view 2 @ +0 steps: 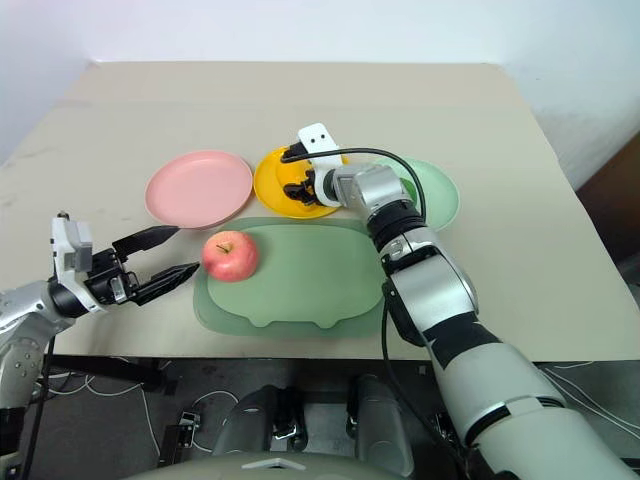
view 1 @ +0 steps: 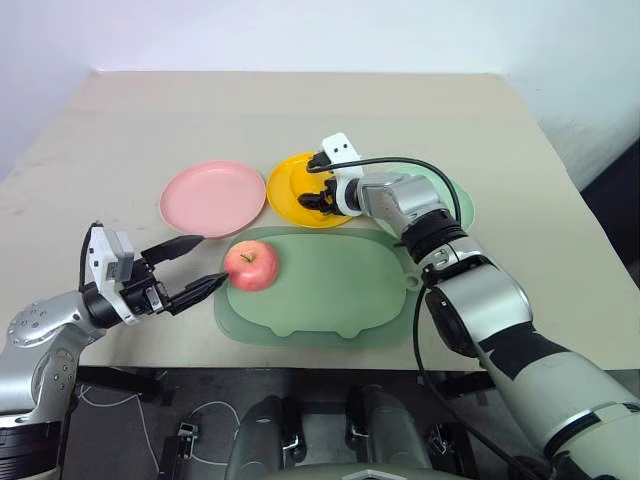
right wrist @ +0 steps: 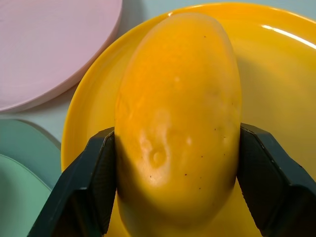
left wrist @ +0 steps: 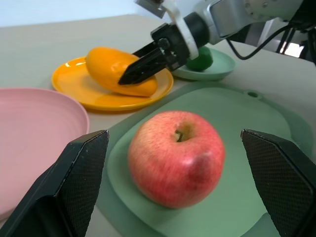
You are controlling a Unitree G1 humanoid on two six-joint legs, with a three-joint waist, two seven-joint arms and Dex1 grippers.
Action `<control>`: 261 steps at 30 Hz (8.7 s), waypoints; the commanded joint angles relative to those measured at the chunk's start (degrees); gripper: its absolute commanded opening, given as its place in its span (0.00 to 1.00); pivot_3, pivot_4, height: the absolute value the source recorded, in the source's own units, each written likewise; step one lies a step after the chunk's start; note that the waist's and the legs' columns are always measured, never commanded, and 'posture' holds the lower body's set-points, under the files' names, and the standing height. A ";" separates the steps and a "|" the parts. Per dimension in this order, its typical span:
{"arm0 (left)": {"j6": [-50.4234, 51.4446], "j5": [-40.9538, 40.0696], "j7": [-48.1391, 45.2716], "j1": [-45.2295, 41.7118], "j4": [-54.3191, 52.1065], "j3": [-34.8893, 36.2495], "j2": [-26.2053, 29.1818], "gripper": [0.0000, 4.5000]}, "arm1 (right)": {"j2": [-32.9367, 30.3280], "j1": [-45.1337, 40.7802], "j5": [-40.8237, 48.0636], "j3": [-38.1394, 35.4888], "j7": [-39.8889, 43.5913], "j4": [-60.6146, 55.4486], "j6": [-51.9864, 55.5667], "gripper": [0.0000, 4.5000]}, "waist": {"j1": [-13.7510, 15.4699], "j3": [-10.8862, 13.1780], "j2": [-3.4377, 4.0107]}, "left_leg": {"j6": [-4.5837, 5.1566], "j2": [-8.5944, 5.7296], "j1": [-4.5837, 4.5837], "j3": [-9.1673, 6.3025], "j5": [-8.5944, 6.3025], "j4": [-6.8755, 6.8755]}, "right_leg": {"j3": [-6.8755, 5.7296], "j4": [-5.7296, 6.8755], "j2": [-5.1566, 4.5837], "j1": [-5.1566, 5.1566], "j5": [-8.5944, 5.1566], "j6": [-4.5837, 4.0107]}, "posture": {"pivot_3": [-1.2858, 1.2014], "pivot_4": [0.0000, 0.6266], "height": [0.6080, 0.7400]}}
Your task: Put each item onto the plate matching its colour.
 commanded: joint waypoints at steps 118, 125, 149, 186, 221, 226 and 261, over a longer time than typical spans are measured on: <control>5.55 8.68 -8.70 -25.55 9.00 -19.21 -6.42 1.00 | -27.52 52.72 16.96 -11.61 8.99 -85.42 9.28 1.00 | 2.26 -0.02 -0.07 | 0.05 0.01 0.78 -0.35 -0.03 0.04 | -0.09 -0.55 -0.05 1.06 -0.02 -0.04 | 0.52 0.24 0.67; 6.90 9.37 -9.30 -24.87 6.19 -21.11 -5.08 1.00 | -27.73 53.29 15.78 -11.07 9.16 -85.06 8.48 1.00 | 2.23 -0.02 -0.07 | 0.05 0.01 0.78 -0.35 -0.03 0.03 | -0.09 -0.56 -0.05 1.07 -0.03 -0.03 | 0.52 0.24 0.67; 2.71 14.84 -11.51 -22.59 9.15 -25.29 -5.14 0.96 | -28.74 53.85 15.69 -11.41 9.49 -85.99 9.00 1.00 | 2.29 -0.02 -0.06 | 0.06 0.01 0.77 -0.37 -0.04 0.00 | -0.09 -0.71 -0.07 1.09 -0.12 -0.20 | 0.52 0.24 0.67; 5.05 5.99 -14.70 -19.32 13.83 -12.74 -1.67 0.99 | -28.37 52.93 14.52 -9.80 9.43 -84.16 7.80 1.00 | 2.13 -0.01 -0.07 | 0.08 0.01 0.76 -0.37 -0.06 -0.04 | -0.11 -0.75 -0.06 1.07 -0.13 -0.19 | 0.52 0.24 0.67; 4.87 14.75 -12.82 -25.55 8.76 -25.15 -4.18 0.99 | -29.44 54.64 12.71 -10.15 7.89 -86.17 9.23 1.00 | 2.22 -0.01 -0.06 | 0.10 0.00 0.75 -0.37 -0.08 -0.04 | -0.10 -0.81 -0.07 1.10 -0.16 -0.17 | 0.52 0.24 0.67; 6.88 13.99 -11.13 -26.43 7.95 -24.50 -4.94 0.99 | -29.17 54.36 12.36 -9.61 7.83 -85.79 9.02 1.00 | 2.23 -0.01 -0.06 | 0.10 0.00 0.75 -0.37 -0.08 -0.04 | -0.10 -0.81 -0.07 1.10 -0.17 -0.16 | 0.52 0.24 0.67; -6.12 17.62 -15.81 -23.21 18.06 -27.66 -2.95 0.99 | -29.11 54.89 11.79 -9.79 7.95 -86.07 9.33 1.00 | 2.28 -0.06 0.02 | 0.10 -0.01 0.83 -0.37 -0.08 -0.04 | -0.10 -0.86 -0.10 1.18 -0.24 -0.09 | 0.52 0.24 0.67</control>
